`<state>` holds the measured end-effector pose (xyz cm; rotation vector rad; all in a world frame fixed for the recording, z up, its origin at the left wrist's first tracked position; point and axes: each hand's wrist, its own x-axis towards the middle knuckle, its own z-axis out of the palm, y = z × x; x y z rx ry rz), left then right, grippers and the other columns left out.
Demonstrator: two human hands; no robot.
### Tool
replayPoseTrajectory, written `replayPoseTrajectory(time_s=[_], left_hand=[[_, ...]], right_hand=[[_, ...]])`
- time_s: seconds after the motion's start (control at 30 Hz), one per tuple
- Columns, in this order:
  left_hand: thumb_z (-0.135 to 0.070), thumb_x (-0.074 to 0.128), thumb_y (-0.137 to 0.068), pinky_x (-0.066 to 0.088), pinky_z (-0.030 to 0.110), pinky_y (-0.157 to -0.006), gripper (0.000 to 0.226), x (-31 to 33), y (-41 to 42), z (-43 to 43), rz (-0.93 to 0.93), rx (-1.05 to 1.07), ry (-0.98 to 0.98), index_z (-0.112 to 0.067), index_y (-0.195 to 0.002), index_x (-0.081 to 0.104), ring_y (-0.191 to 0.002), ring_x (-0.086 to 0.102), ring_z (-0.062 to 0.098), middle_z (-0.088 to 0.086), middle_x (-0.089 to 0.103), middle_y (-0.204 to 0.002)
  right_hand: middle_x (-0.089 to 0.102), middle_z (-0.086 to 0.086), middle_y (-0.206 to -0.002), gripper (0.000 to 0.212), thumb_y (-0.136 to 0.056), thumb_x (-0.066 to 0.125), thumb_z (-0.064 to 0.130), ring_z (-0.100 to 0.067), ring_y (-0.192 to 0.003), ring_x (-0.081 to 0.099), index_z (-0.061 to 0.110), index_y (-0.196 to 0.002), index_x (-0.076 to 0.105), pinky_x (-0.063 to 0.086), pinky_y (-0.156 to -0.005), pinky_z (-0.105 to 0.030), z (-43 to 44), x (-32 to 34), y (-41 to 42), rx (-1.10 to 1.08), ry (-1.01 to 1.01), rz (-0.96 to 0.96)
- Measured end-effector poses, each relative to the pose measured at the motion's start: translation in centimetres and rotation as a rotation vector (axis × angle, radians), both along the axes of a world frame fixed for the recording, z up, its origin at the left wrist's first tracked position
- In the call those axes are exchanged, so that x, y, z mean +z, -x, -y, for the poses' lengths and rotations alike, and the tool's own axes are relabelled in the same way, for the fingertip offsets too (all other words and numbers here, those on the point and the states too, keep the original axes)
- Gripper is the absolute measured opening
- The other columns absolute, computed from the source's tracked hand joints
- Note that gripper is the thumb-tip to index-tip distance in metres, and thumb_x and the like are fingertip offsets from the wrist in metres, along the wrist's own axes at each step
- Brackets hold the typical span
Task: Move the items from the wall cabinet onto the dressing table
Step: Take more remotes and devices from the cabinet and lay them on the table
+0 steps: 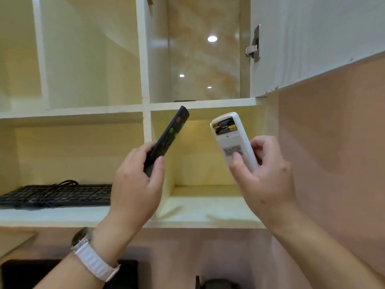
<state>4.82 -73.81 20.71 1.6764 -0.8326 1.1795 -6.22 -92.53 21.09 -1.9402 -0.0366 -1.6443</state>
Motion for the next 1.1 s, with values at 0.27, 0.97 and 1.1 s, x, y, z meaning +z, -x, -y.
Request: replayPoseTrajectory(time_s=[0.27,0.97,1.1], left_hand=[[-0.02,0.057,-0.095,0.045,0.014,-0.052,0.018,-7.0,0.8,1.6,-0.467,-0.539,0.073,-0.038,-0.098,0.058,-0.064,0.063,0.002,0.0,0.067,-0.079],[-0.013,0.055,-0.094,0.05,0.034,-0.068,0.017,-22.4,5.5,-1.9,-1.096,-1.386,-0.36,-0.027,-0.097,0.064,-0.069,0.064,0.01,-0.002,0.071,-0.081],[-0.013,0.054,-0.096,0.05,0.025,-0.06,0.015,-23.0,10.5,-3.3,-1.216,-1.519,-0.504,-0.024,-0.101,0.062,-0.07,0.064,0.008,-0.004,0.072,-0.086]], right_hand=[[0.065,0.017,-0.085,0.024,-0.086,0.065,0.027,-0.004,-0.074,0.06,0.043,-0.087,0.047,0.048,-0.062,-0.024,-2.1,-6.9,0.6,-0.159,-0.22,-0.106],[0.073,0.011,-0.076,0.019,-0.092,0.056,0.005,-0.006,-0.064,0.065,0.024,-0.094,0.06,0.049,-0.053,-0.024,-17.2,-20.8,10.1,-0.668,-0.921,-0.02],[0.074,0.005,-0.078,0.018,-0.092,0.056,0.006,-0.01,-0.065,0.065,0.023,-0.094,0.061,0.047,-0.056,-0.028,-20.8,-21.9,15.0,-0.755,-0.997,0.062]])
